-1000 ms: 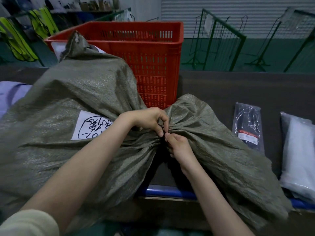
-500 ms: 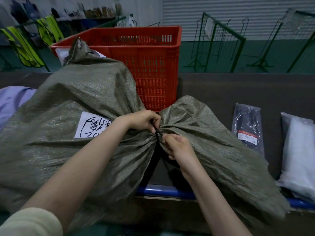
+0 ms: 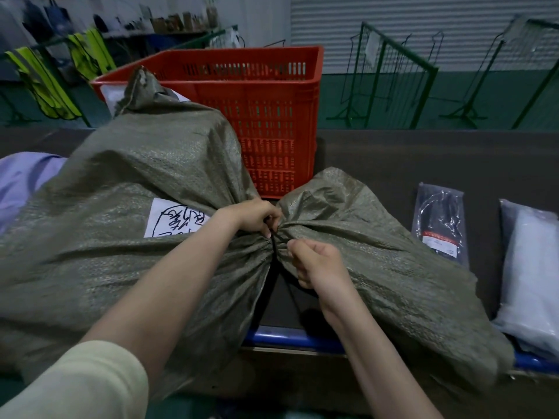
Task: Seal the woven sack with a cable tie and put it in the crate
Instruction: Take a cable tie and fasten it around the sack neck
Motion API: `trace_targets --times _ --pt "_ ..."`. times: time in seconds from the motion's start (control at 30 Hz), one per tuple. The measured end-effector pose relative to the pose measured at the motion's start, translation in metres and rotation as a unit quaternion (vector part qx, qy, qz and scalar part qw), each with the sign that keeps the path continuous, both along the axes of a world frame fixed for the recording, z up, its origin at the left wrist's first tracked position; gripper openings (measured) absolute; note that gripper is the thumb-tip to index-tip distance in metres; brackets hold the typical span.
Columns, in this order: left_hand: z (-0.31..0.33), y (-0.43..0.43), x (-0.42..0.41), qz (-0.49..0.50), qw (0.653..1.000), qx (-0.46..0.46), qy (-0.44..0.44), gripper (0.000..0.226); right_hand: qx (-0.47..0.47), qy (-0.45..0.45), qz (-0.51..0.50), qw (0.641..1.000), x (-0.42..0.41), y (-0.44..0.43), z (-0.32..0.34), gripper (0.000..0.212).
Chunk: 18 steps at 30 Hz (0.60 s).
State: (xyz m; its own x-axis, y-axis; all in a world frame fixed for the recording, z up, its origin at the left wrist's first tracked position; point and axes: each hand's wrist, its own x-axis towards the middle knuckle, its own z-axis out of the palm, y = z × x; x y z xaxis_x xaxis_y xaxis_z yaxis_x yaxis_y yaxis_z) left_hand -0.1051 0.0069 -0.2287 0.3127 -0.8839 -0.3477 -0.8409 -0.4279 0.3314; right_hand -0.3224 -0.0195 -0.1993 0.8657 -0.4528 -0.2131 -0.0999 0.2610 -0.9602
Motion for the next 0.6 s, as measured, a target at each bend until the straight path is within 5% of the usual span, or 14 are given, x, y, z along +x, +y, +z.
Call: trace_targets --times 0.6 --pt "-0.0069 -0.0041 -0.0049 0.030 0.997 0.042 -0.048 0.020 -0.015 0.023 -0.007 1.000 -0.0051 0.0004 0.0024 0.041"
